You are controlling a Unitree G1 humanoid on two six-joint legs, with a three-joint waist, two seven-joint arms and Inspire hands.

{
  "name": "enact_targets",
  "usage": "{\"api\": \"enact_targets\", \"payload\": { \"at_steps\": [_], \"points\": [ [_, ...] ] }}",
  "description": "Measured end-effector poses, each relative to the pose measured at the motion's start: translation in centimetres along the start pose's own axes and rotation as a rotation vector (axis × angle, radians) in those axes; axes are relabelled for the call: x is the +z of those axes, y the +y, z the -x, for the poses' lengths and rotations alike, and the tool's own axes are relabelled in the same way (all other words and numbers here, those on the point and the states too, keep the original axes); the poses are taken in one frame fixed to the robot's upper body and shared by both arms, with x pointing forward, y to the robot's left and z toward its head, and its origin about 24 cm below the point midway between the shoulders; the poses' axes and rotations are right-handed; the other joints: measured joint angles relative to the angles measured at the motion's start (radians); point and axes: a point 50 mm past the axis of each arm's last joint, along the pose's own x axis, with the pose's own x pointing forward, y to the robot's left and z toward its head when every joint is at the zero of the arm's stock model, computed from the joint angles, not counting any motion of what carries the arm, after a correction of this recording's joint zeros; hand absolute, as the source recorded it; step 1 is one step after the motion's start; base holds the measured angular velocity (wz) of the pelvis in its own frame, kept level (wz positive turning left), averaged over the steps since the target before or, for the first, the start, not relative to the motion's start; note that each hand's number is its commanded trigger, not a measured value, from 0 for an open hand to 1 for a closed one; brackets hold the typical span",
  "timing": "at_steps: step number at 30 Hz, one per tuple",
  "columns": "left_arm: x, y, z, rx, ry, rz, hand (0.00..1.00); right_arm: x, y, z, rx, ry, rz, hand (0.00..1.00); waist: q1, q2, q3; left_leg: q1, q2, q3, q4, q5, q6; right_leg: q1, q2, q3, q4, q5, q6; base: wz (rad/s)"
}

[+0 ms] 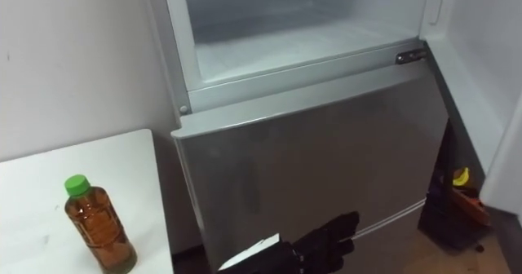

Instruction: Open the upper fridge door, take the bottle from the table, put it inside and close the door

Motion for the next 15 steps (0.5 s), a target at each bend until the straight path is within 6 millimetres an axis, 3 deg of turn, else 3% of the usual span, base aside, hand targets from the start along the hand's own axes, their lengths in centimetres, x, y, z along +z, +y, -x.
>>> {"api": "enact_targets", "payload": {
  "at_steps": [5, 15],
  "points": [
    [-3.7, -0.1, 2.0, 0.056, 0.137, 0.053, 0.00, -0.5, 0.1, 0.0, 0.000, 0.009, -0.013, 0.00, 0.039, -0.012, -0.0030, 0.000, 0.000, 0.000, 0.000, 0.000, 0.000, -0.001, -0.001, 0.006, 0.002, 0.000, -0.001, 0.00],
    [-7.5, 1.4, 6.4, 0.254, 0.282, 0.103, 0.00, -1.3, -0.3, 0.3, -0.007, 0.009, -0.036, 0.00, 0.096, -0.008, -0.0066, 0.002, 0.001, -0.007, -0.002, -0.001, -0.001, 0.002, 0.001, -0.005, 0.006, 0.000, -0.001, 0.02]
  ]
}}
